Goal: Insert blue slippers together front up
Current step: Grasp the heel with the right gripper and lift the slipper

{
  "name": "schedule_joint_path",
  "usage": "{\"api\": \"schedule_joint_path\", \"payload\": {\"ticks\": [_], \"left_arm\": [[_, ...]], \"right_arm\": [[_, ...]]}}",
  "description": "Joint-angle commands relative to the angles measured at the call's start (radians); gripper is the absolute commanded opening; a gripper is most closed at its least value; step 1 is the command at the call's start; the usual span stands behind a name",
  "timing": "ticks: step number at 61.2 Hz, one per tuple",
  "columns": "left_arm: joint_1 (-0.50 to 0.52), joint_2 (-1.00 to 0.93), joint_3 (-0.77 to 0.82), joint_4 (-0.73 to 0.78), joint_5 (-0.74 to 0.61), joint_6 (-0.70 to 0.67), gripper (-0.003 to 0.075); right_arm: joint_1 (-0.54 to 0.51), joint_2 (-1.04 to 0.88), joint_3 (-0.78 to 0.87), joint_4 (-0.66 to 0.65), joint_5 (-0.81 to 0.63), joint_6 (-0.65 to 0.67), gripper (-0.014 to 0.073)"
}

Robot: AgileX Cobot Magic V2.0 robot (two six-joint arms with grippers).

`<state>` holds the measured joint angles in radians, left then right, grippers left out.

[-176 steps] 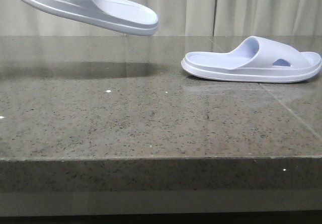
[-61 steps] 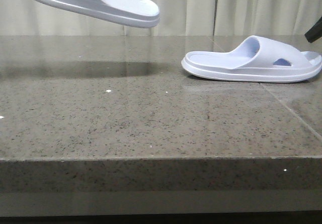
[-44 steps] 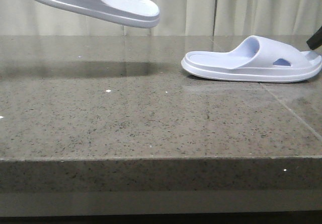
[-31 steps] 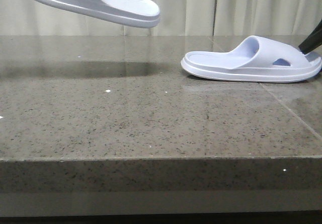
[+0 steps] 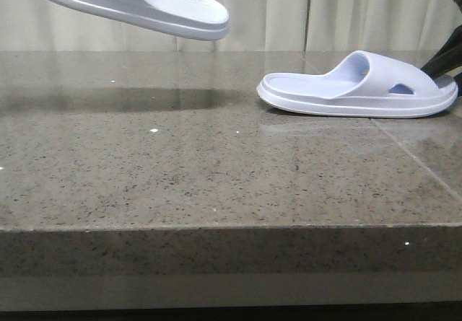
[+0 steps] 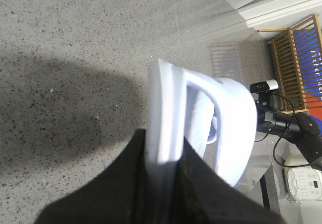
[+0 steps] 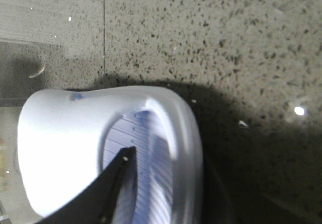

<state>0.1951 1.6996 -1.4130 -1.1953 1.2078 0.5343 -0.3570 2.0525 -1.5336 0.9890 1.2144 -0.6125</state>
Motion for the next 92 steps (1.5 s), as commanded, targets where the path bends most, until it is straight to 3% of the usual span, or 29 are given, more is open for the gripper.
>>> {"api": "schedule_joint_path", "payload": {"ticks": [1, 20, 30, 46, 66, 92], "left_arm": [[0.002, -0.053, -0.025, -0.083, 0.083, -0.006, -0.0019], [0.002, -0.053, -0.025, -0.083, 0.083, -0.006, -0.0019], [0.002, -0.053, -0.025, -0.083, 0.083, -0.006, -0.0019], [0.002, -0.053, -0.025, -0.083, 0.083, -0.006, -0.0019], [0.002, -0.053, -0.025, -0.084, 0.070, -0.006, -0.0019], [0.002, -0.053, -0.025, -0.102, 0.070, -0.006, -0.0019]], "right_arm": [[0.019, -0.035, -0.017, -0.007, 0.085, -0.007, 0.0289], [0.074, -0.035, -0.017, 0.027, 0.116, -0.001, 0.0259], [0.067, -0.035, -0.017, 0.033, 0.116, 0.033, -0.0077], [0.042, -0.096, -0.037, 0.085, 0.116, 0.042, -0.0059], [0.034, -0.227, -0.226, 0.131, 0.118, 0.160, -0.0059], [0.094, -0.318, -0.231, 0.206, 0.120, 0.189, -0.0059]]}}
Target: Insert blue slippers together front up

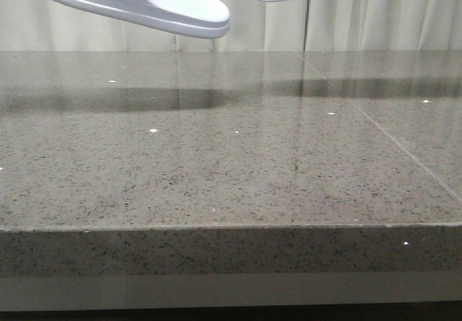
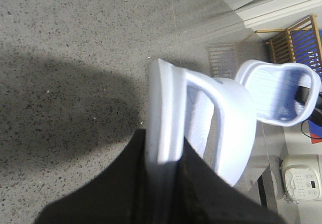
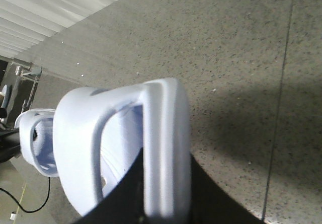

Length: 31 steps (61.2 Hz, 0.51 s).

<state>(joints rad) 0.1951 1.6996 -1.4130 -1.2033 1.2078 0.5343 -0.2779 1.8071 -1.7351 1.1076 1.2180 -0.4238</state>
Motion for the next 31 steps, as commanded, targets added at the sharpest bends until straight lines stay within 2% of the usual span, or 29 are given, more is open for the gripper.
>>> {"api": "schedule_joint_path", "payload": {"ticks": [1, 20, 31], "left_arm": [[0.002, -0.053, -0.025, -0.095, 0.070, -0.006, -0.0019], [0.002, -0.053, -0.025, -0.113, 0.082, -0.006, -0.0019], [0.002, -0.053, -0.025, -0.197, 0.082, -0.006, -0.0019]], "right_arm": [[0.018, -0.075, -0.029, 0.087, 0.116, 0.001, -0.0059], [0.110, -0.079, -0.021, 0.171, 0.113, 0.000, -0.0059], [0.133, -0.060, -0.021, 0.201, 0.088, -0.010, -0.0059]]}}
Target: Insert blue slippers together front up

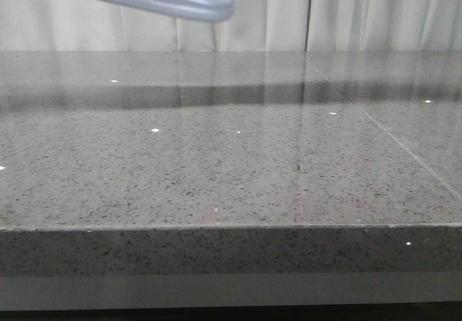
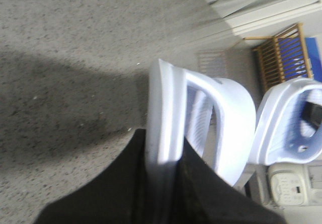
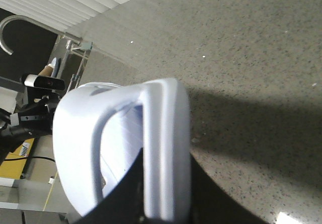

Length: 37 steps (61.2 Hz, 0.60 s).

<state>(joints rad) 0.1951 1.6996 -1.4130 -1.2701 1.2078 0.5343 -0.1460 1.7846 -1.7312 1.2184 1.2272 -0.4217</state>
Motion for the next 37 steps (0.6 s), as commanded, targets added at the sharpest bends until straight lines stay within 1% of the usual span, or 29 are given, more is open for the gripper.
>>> {"api": "schedule_joint_path", "payload": {"ticks": [1, 8, 17, 29, 37], "left_arm": [[0.002, -0.053, -0.025, -0.138, 0.082, -0.006, -0.0019], [-0.002, -0.053, -0.025, -0.183, 0.082, -0.006, -0.0019], [-0.037, -0.053, -0.025, -0.218, 0.082, -0.006, -0.0019], [-0.092, -0.053, -0.025, -0.220, 0.082, -0.007, -0.0019], [-0.105, -0.053, -0.025, -0.232, 0.082, -0.013, -0.0019]], "right_arm": [[0.002, -0.035, -0.025, 0.092, 0.076, -0.012, -0.0059], [0.004, -0.020, -0.025, 0.120, 0.069, -0.015, -0.0059], [0.006, 0.003, -0.025, 0.163, 0.062, -0.026, -0.0059], [0.026, 0.030, -0.025, 0.196, 0.062, -0.049, -0.0059], [0.050, 0.039, -0.025, 0.201, 0.059, -0.052, -0.0059]]}}
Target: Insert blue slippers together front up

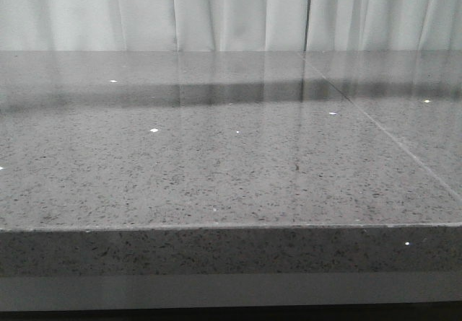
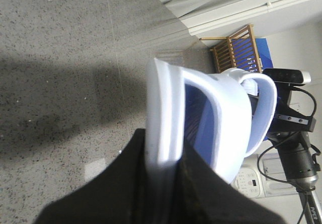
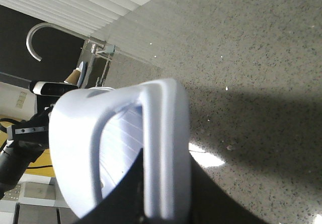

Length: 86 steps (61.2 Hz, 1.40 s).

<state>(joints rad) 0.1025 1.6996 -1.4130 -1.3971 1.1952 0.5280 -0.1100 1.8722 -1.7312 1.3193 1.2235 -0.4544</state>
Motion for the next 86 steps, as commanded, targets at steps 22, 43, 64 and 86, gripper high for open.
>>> {"api": "schedule_joint_path", "payload": {"ticks": [22, 43, 64, 86], "left_arm": [[-0.017, -0.053, -0.025, -0.193, 0.094, -0.007, -0.0019], [-0.049, -0.053, -0.025, -0.240, 0.094, -0.007, -0.0019], [-0.062, -0.053, -0.025, -0.263, 0.094, -0.007, -0.0019], [-0.062, -0.053, -0.025, -0.262, 0.094, -0.007, -0.0019]], "right_arm": [[0.095, -0.034, -0.025, 0.181, 0.046, -0.034, -0.0059], [0.166, -0.022, -0.025, 0.203, 0.028, -0.045, -0.0059], [0.177, -0.022, -0.025, 0.226, 0.041, -0.061, -0.0059], [0.124, -0.022, -0.027, 0.066, 0.040, -0.008, 0.0276]]}}
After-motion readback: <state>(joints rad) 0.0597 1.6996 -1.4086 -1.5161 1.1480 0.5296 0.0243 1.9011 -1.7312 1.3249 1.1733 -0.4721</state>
